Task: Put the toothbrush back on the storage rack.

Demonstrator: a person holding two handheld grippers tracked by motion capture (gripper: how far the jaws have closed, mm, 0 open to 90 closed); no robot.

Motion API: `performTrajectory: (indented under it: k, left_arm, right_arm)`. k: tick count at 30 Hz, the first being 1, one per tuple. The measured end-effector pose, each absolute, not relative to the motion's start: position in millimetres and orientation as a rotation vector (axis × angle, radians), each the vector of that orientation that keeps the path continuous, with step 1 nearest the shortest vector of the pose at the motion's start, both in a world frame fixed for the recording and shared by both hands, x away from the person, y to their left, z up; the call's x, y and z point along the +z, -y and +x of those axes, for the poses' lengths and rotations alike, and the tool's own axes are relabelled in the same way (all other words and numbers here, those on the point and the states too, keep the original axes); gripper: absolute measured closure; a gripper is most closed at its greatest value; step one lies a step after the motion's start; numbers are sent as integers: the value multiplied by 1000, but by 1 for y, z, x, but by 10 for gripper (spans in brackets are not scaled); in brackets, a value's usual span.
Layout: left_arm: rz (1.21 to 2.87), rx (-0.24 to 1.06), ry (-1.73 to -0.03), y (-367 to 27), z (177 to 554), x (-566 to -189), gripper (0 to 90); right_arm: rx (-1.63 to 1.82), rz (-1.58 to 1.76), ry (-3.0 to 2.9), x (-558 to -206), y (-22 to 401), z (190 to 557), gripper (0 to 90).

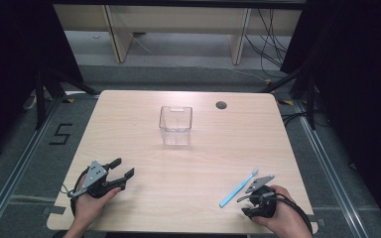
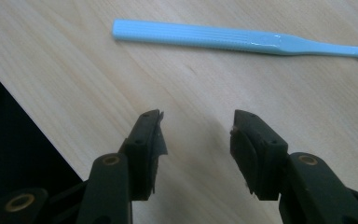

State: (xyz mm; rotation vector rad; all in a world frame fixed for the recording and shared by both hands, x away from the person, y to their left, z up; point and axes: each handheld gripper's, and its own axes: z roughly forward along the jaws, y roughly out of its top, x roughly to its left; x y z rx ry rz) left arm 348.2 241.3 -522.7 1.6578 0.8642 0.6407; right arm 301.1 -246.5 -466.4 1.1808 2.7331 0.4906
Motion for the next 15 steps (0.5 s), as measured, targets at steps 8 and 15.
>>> performTrajectory:
  k: [8, 15]
  left_arm:
    - [1675, 637, -864, -239, 350, -522, 336]
    - [1663, 640, -828, -239, 353, -523, 336]
  right_arm:
    - [509, 1341, -2710, -464, 243, 313, 562]
    - [486, 1697, -2544, -456, 236, 327, 629]
